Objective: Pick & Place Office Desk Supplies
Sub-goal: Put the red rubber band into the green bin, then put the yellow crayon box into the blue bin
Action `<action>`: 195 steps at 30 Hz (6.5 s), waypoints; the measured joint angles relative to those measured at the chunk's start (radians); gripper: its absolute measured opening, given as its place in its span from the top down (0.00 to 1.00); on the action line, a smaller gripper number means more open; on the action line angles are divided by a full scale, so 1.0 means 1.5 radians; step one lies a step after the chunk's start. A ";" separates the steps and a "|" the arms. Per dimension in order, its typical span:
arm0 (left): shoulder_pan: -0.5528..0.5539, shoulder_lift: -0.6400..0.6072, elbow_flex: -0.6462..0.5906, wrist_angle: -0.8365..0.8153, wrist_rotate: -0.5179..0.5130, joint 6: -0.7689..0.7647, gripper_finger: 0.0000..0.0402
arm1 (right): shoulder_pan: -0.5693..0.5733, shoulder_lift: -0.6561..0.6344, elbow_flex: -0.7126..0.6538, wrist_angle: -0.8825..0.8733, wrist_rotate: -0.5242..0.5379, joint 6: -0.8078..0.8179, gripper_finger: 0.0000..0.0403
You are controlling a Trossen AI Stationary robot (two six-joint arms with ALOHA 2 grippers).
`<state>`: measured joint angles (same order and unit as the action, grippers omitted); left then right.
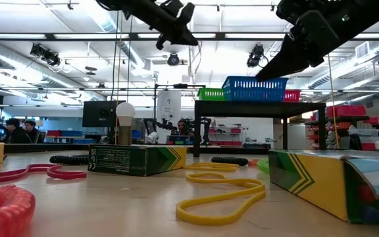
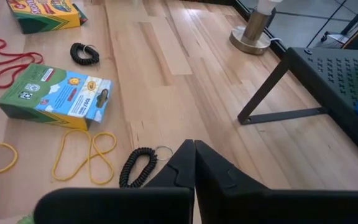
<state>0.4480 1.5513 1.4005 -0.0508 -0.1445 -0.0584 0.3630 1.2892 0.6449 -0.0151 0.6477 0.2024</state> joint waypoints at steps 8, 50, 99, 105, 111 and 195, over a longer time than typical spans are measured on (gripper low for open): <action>0.047 0.090 0.119 -0.010 0.068 -0.003 0.99 | 0.000 0.000 0.000 0.001 0.000 -0.001 0.99; 0.045 0.291 0.295 -0.186 0.094 0.083 0.56 | 0.000 0.000 0.000 0.001 -0.011 -0.001 0.99; -0.023 -0.089 -0.642 0.711 0.185 0.117 0.96 | 0.021 0.000 0.008 -0.169 -0.104 0.229 0.89; -0.024 -0.132 -0.689 0.718 0.185 0.115 0.96 | 0.003 0.000 0.075 -0.343 -0.215 0.237 0.80; -0.024 -0.148 -0.704 0.716 0.186 0.084 0.96 | 0.000 0.000 0.108 -0.475 -0.297 0.149 0.67; -0.042 -0.147 -0.701 0.699 0.149 -0.020 0.96 | 0.383 0.534 0.482 -0.419 -0.010 0.077 0.38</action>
<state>0.3855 1.3304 0.3496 0.9982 0.0784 -0.0877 0.9374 2.0908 1.3674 -0.6440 0.6325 0.3176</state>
